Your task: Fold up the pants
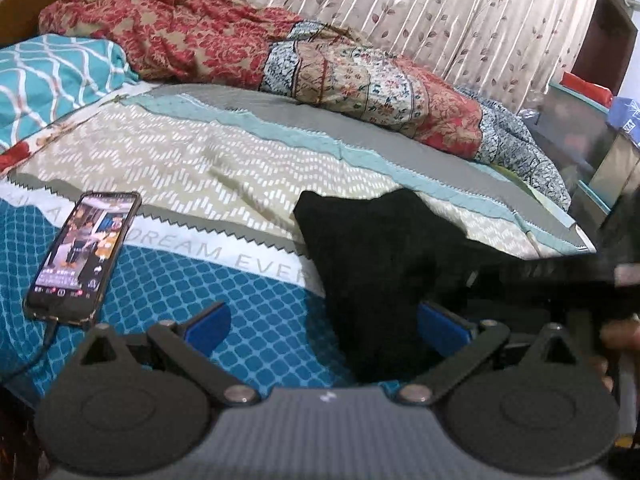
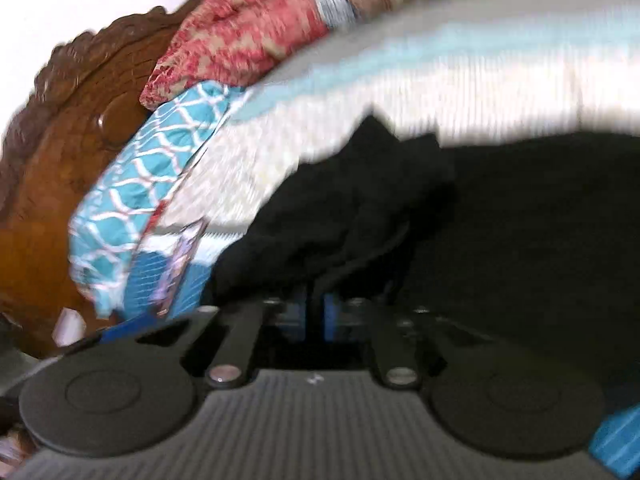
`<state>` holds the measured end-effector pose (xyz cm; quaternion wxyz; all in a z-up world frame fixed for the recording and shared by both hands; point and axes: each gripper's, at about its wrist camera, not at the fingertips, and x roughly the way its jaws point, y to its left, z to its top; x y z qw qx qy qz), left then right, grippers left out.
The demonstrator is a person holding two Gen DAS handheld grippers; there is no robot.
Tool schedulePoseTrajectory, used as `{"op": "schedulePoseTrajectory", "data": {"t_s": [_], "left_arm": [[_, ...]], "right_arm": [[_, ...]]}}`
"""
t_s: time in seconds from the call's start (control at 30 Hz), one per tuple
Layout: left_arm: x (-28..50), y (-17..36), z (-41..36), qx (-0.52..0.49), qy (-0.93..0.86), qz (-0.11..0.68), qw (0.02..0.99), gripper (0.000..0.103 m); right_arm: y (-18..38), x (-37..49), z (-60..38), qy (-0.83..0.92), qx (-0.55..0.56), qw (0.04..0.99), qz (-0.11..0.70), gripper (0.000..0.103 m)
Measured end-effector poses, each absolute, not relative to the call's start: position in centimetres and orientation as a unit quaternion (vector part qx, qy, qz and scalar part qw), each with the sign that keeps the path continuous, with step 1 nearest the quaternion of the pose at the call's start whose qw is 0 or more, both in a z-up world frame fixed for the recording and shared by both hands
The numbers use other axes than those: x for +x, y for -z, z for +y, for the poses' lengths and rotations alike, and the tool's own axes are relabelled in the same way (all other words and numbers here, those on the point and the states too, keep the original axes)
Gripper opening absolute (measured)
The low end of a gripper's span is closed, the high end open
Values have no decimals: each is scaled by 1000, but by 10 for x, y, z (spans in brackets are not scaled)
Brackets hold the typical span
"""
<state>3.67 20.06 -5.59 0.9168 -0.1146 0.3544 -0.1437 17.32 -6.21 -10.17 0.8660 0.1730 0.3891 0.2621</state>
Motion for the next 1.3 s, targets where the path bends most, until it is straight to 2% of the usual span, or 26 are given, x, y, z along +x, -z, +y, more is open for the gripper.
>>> {"op": "schedulePoseTrajectory", "data": {"t_s": [0.1, 0.2, 0.23, 0.3, 0.33, 0.4, 0.57, 0.6, 0.63, 0.7, 0.8, 0.83, 0.87, 0.9, 0.93, 1.0, 1.13, 1.2, 1.3], "left_arm": [[39, 61, 200, -125, 144, 360, 913, 103], [43, 62, 199, -142, 148, 364, 909, 103], [45, 62, 198, -147, 150, 363, 908, 103], [49, 59, 195, -149, 152, 360, 908, 103], [52, 57, 194, -150, 155, 357, 909, 103], [61, 52, 192, -156, 163, 350, 909, 103], [83, 44, 182, -170, 180, 337, 908, 102], [85, 43, 176, -166, 181, 334, 910, 102], [86, 42, 171, -159, 184, 330, 912, 102], [87, 40, 159, -141, 188, 325, 916, 102], [88, 42, 141, -113, 198, 324, 918, 101], [88, 43, 137, -107, 202, 326, 917, 100], [89, 46, 131, -99, 205, 330, 916, 96], [91, 50, 125, -89, 210, 338, 913, 91], [92, 53, 120, -82, 211, 346, 911, 88], [96, 62, 113, -67, 205, 369, 904, 79], [96, 75, 113, -65, 198, 390, 897, 80], [95, 76, 113, -68, 196, 393, 896, 80], [89, 76, 111, -66, 205, 395, 893, 84]], "right_arm": [[90, 174, -52, -227, 77, 908, 343, 10], [115, 187, -50, -194, 34, 904, 379, 13], [125, 192, -53, -181, 43, 899, 396, 21], [131, 197, -62, -176, 89, 892, 408, 24], [129, 199, -71, -179, 117, 885, 413, 34], [120, 201, -83, -184, 156, 881, 408, 43], [89, 201, -114, -168, 213, 896, 352, 45], [83, 210, -116, -170, 218, 896, 349, 51], [85, 214, -116, -170, 220, 895, 349, 66], [90, 235, -116, -183, 235, 883, 363, 90], [111, 260, -116, -185, 262, 858, 401, 89], [121, 268, -113, -183, 274, 847, 417, 82], [131, 271, -111, -190, 288, 834, 430, 69], [138, 272, -108, -197, 296, 826, 438, 30], [137, 268, -104, -199, 290, 826, 440, 25], [118, 244, -99, -211, 255, 857, 395, 23], [84, 187, -105, -214, 172, 913, 303, 23], [95, 168, -111, -191, 166, 915, 314, 23], [136, 163, -124, -151, 211, 885, 386, 26]]}}
